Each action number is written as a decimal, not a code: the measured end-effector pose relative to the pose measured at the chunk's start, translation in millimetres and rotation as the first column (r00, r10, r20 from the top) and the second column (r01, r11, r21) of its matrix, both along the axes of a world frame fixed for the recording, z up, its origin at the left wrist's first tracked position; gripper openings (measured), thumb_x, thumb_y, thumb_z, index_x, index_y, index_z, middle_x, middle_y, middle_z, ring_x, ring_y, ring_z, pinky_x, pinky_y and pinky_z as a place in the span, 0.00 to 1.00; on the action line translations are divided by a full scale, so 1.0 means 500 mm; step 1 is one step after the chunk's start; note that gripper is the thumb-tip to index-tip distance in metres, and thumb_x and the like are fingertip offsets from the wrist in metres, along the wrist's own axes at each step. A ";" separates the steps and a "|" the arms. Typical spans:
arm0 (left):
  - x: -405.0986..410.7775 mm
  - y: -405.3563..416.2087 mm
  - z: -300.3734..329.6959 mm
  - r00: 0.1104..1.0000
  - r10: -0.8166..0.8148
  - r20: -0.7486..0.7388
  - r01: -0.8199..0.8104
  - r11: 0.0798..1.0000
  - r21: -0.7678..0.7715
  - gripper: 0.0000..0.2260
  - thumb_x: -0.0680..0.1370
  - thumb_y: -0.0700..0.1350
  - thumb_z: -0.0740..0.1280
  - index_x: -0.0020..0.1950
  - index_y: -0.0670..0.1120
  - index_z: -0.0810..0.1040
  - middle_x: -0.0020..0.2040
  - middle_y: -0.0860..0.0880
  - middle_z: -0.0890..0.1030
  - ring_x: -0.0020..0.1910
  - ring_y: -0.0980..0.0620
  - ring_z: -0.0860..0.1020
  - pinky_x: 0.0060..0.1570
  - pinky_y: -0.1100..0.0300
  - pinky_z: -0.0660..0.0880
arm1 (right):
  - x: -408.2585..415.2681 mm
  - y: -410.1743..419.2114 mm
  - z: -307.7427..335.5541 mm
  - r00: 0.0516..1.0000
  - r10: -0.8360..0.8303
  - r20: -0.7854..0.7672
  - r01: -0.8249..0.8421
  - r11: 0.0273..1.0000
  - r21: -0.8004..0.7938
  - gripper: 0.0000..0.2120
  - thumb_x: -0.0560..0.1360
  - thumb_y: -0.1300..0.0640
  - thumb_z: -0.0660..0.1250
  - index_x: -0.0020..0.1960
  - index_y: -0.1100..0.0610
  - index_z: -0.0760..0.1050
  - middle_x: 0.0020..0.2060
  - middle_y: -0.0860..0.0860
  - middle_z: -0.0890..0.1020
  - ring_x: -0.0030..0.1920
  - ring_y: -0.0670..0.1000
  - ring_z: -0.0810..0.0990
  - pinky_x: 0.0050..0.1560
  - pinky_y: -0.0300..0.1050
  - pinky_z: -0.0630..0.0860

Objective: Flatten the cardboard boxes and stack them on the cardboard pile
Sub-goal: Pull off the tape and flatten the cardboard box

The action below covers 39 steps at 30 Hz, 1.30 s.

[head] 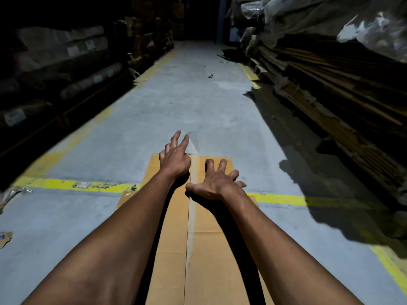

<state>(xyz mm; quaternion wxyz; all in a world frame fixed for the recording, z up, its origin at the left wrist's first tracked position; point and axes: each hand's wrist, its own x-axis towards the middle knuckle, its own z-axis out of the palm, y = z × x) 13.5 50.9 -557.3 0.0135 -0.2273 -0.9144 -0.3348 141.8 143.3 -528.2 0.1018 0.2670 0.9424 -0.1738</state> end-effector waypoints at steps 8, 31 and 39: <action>0.016 -0.010 0.051 0.970 0.045 0.237 -0.090 0.979 0.185 0.39 0.73 0.29 0.52 0.77 0.63 0.65 0.85 0.59 0.44 0.79 0.42 0.60 0.78 0.46 0.56 | 0.006 -0.006 0.003 1.000 -0.009 -0.009 0.009 1.000 -0.002 0.45 0.60 0.28 0.67 0.70 0.47 0.58 0.66 0.53 0.56 0.65 0.69 0.60 0.65 0.76 0.62; 0.008 -0.019 0.043 0.974 -0.043 0.222 -0.035 0.941 0.337 0.46 0.78 0.30 0.58 0.73 0.79 0.46 0.56 0.58 0.82 0.50 0.45 0.83 0.50 0.44 0.81 | -0.001 0.000 0.000 1.000 0.009 -0.001 -0.009 1.000 -0.012 0.43 0.59 0.28 0.68 0.67 0.46 0.58 0.65 0.53 0.56 0.65 0.69 0.60 0.64 0.77 0.62; 0.055 -0.026 0.019 0.991 -0.002 0.136 -0.057 0.905 0.421 0.25 0.78 0.43 0.63 0.71 0.61 0.60 0.41 0.52 0.85 0.42 0.50 0.83 0.44 0.49 0.79 | -0.001 0.001 -0.005 1.000 0.022 -0.002 -0.022 1.000 -0.005 0.44 0.59 0.27 0.67 0.68 0.44 0.57 0.66 0.55 0.55 0.66 0.71 0.59 0.64 0.78 0.61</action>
